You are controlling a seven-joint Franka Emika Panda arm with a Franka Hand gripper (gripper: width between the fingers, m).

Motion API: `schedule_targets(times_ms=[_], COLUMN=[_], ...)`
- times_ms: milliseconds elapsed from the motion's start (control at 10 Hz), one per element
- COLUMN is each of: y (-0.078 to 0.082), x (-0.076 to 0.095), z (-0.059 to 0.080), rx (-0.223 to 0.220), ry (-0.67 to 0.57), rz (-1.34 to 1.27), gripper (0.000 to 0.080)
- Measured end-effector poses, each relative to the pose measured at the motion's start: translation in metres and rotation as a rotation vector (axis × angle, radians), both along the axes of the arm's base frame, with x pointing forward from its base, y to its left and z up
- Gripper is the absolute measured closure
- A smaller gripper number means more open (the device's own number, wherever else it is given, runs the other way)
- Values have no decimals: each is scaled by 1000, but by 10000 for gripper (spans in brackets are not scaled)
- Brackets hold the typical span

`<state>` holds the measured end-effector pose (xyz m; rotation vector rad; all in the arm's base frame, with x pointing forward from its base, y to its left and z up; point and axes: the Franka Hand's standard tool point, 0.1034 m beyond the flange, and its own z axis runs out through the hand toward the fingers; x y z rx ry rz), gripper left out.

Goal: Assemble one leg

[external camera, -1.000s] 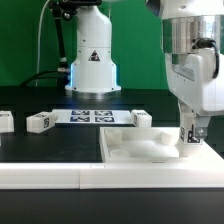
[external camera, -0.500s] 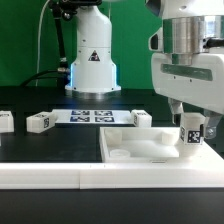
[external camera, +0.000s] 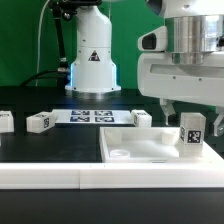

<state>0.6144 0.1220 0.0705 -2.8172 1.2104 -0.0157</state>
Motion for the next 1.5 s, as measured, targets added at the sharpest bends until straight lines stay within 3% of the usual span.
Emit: schedule_targets(times_ms=[500,1000,1100,1200,1300,1400,1500], y=[-2,-3,-3,-3,-3,-3,-3], x=[1,4,4,4,4,4,4], z=[1,-2,-2,-2,-2,-2,-2], rx=[-43,-45,-45,-45,-45,-45,-45], ry=[-1,26,26,26,26,26,26], rz=[507,702,701,701,701,701,700], gripper=[150,150,253,253,436,510,510])
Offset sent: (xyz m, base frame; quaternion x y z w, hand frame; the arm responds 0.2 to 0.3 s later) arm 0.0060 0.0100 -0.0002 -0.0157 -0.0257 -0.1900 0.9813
